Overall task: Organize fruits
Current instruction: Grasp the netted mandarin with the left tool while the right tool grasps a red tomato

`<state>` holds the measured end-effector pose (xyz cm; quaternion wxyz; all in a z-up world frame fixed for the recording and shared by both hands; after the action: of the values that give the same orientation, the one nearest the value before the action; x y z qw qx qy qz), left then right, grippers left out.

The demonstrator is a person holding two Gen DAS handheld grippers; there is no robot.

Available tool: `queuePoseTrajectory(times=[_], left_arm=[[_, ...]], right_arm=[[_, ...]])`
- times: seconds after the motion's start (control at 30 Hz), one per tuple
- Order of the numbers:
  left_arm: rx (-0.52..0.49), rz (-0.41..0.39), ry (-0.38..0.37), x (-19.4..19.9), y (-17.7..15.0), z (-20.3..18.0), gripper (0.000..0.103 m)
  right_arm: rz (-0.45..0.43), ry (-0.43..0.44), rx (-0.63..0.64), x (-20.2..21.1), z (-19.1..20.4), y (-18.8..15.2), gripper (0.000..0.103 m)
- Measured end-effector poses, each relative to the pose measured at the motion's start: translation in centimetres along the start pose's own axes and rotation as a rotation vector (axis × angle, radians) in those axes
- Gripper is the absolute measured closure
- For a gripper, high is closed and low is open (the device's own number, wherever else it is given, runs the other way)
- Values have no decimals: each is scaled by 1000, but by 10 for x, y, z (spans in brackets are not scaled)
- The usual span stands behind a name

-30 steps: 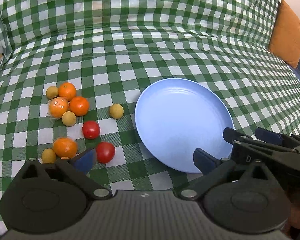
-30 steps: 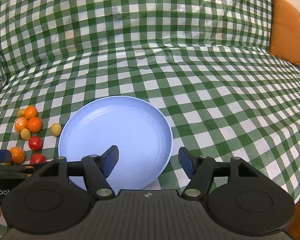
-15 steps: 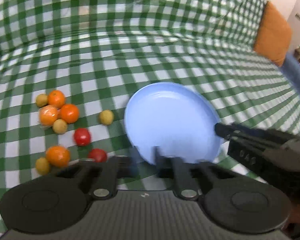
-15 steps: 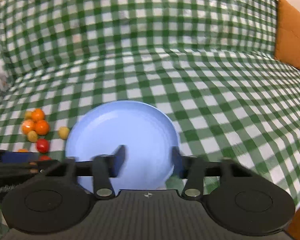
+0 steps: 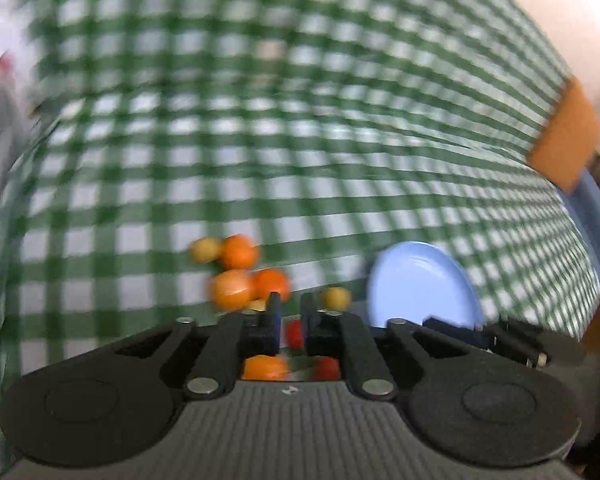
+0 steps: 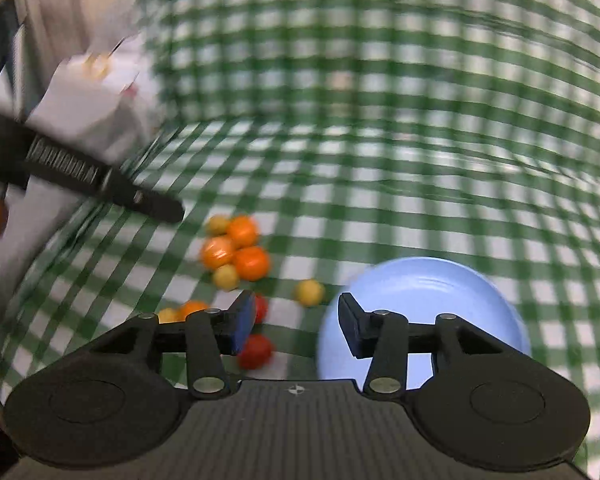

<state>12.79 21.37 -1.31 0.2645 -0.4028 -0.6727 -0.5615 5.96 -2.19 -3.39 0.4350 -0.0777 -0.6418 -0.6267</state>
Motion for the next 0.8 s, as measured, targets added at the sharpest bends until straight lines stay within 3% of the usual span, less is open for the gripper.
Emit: queuePoseTrajectory(times=[0.1, 0.23, 0.3, 0.37, 0.53, 0.63, 0.7, 0.8], left_arm=[[65, 55, -12, -11, -3, 22, 83], [68, 111, -29, -25, -13, 33, 83], [74, 146, -24, -39, -21, 39, 77], [78, 180, -32, -50, -27, 40, 65], [41, 215, -23, -69, -32, 32, 51], [-8, 224, 10, -77, -32, 23, 50], [-28, 230, 19, -82, -32, 21, 50], [-52, 242, 30, -89, -33, 16, 50]], right_arm=[[43, 36, 27, -20, 16, -9, 55], [113, 33, 63, -33, 23, -19, 55], [152, 34, 87, -41, 24, -25, 53], [176, 26, 99, -46, 25, -29, 53], [200, 40, 100, -56, 25, -35, 53], [202, 52, 120, -60, 26, -40, 58], [201, 56, 125, -60, 28, -39, 69], [209, 54, 124, -54, 25, -38, 70]])
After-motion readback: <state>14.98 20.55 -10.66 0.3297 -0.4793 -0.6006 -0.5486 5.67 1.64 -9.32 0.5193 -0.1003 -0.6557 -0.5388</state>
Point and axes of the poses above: each gripper's, at about its wrist camera, not at the fingertips, and x roughly against the way its jaws point, z to its left, y to its top, the point moved 3 cm from there along -x, roughly the way its jaws point, and after that the axes turned 6 degrees about -x, right-handed, at the moved point
